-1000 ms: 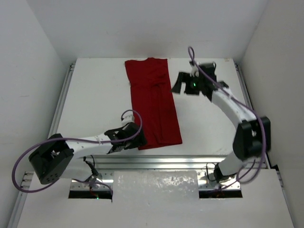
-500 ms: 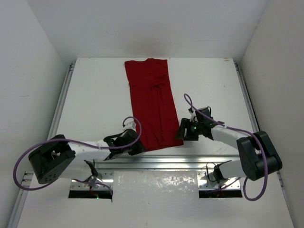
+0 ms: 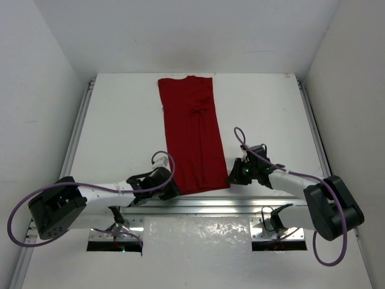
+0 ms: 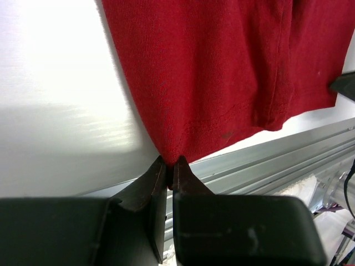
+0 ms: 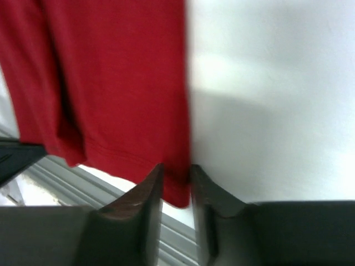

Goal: Fold and stack the t-shirts
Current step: Grab the bottom of the folded rectangular tshirt with both arms

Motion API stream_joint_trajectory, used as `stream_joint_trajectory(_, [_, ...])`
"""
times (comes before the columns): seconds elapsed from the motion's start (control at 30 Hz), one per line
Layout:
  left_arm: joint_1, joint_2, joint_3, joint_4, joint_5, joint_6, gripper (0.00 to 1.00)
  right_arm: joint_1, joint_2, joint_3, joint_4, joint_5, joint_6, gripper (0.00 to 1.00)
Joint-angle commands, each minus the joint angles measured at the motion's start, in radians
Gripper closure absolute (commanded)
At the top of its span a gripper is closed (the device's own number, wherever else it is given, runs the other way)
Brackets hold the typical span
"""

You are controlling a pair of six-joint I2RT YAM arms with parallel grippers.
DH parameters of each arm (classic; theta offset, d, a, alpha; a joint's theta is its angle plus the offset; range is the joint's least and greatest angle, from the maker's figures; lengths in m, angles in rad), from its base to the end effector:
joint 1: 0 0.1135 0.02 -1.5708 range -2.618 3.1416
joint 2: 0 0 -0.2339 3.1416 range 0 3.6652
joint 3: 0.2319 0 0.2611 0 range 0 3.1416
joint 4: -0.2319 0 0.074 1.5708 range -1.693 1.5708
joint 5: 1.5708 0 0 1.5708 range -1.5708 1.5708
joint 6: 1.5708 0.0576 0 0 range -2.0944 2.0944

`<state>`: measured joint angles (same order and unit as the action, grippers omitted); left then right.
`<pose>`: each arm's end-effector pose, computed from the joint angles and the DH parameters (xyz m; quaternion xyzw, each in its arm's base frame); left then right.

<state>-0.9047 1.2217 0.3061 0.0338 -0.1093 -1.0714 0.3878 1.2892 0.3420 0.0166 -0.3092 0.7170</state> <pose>0.1445 -0.1737 0.0670 -0.0966 0.9350 -0.2533 0.2285 0.2054 0.1029 0.0636 0.1059 0.9331 0.2876 0.1880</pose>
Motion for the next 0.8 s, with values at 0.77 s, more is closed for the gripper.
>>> stream_joint_trajectory(0.77, [-0.043,-0.252,0.243,-0.633,-0.240,0.074,1.00,0.040,-0.369,0.084,-0.220,0.016,0.096,1.00])
